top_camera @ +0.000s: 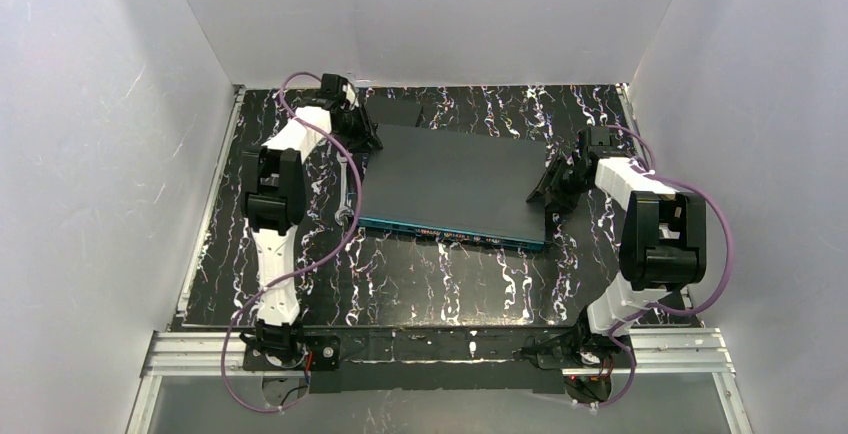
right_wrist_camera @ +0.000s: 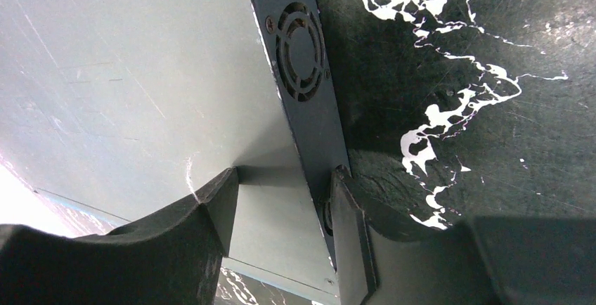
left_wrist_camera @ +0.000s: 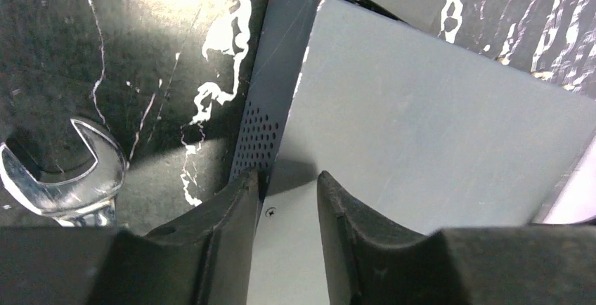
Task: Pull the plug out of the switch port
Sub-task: Move the switch port to the center of the board.
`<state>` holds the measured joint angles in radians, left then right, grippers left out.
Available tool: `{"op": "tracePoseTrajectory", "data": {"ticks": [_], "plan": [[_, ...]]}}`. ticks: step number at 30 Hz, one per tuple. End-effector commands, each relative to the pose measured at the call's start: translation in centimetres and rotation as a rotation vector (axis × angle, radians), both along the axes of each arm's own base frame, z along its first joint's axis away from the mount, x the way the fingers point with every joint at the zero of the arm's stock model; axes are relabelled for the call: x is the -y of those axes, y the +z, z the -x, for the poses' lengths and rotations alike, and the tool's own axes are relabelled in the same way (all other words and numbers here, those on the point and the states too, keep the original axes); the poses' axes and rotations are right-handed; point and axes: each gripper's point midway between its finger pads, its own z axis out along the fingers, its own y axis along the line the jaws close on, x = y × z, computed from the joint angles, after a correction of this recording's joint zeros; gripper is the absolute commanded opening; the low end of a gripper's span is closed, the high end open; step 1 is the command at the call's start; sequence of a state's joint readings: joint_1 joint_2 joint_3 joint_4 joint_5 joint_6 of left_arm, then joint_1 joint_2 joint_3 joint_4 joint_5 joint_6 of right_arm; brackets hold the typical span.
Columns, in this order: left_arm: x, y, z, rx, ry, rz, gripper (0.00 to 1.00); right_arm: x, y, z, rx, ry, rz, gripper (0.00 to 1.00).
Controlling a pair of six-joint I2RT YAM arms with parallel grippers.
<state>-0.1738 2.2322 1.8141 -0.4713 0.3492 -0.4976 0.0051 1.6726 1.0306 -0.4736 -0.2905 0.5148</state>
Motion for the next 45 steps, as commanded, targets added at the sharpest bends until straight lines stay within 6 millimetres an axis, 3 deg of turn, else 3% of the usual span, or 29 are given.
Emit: {"op": "tracePoseTrajectory", "data": {"ticks": [1,4,9,13,19,24,27,31,37,45], "plan": [[10.0,5.1,6.6,-0.045,-0.252,0.166,0.42,-3.9,2.2,-2.5,0.158,0.102,-0.155,0.35],[9.2,8.0,6.9,0.02,-0.26,0.134,0.6,-3.9,2.0,-1.3,0.14,0.107,-0.154,0.45],[7.3,10.1,9.7,0.028,-0.27,0.073,0.67,-3.5,1.7,1.2,0.103,0.118,-0.135,0.62],[4.7,10.0,13.7,-0.017,-0.253,-0.004,0.7,-2.9,2.1,2.8,0.096,0.13,-0.095,0.75],[1.6,9.7,21.3,-0.065,-0.249,-0.034,0.7,-2.0,2.4,4.7,0.076,0.152,-0.038,0.77],[1.4,8.2,26.5,-0.123,-0.241,0.053,0.65,-1.8,1.5,6.3,0.042,0.161,-0.026,0.77],[1.1,6.4,28.1,-0.171,-0.22,0.067,0.6,-1.8,1.0,6.7,0.029,0.166,-0.031,0.76],[1.2,4.7,27.7,-0.186,-0.211,0.065,0.52,-1.9,0.7,6.6,0.019,0.17,-0.038,0.76],[1.7,3.1,24.0,-0.18,-0.228,0.038,0.4,-2.2,0.5,6.6,0.007,0.188,-0.055,0.72],[2.1,0.4,19.9,-0.153,-0.245,-0.012,0.35,-2.9,0.4,7.4,-0.01,0.189,-0.106,0.69]]}}
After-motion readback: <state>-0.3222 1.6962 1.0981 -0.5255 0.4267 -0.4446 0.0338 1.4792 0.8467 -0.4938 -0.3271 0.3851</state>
